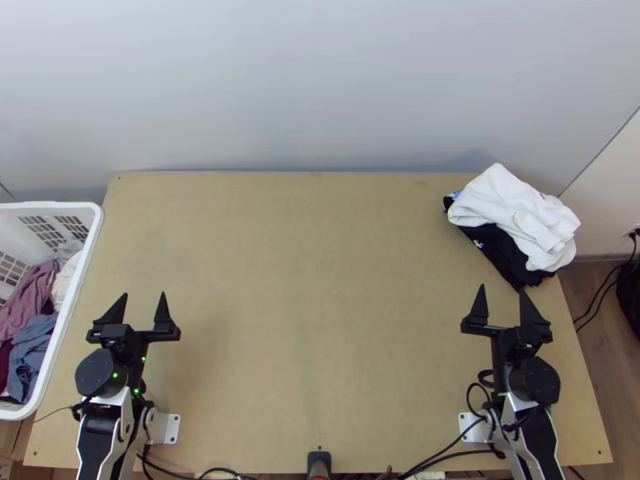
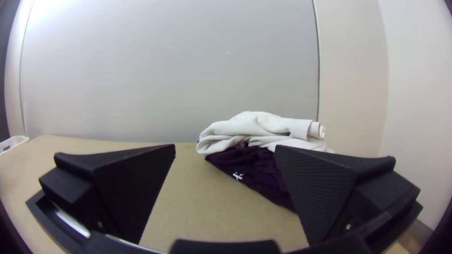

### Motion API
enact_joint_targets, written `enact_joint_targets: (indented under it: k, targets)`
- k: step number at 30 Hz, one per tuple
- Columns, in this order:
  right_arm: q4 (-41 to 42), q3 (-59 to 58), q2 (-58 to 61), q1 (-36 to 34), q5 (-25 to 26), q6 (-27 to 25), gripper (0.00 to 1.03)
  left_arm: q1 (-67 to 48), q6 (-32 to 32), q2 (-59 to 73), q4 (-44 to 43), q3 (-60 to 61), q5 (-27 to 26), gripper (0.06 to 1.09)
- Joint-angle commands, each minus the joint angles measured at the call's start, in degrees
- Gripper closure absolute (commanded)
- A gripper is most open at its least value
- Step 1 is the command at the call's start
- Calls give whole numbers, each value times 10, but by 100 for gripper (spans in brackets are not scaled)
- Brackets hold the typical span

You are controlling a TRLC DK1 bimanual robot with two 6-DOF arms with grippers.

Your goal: Fold the t-shirt

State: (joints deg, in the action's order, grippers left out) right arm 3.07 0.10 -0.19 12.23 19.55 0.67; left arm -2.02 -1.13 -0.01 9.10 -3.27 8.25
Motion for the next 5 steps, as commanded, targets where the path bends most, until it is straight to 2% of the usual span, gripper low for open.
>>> enact_joint_targets:
  k: [1, 5]
  targets:
    - [-1, 0, 0, -4, 1, 1, 4, 0, 0, 0, 3, 1, 0, 10]
    - [-1, 0, 0, -4, 1, 1, 4, 0, 0, -1, 3, 1, 0, 10]
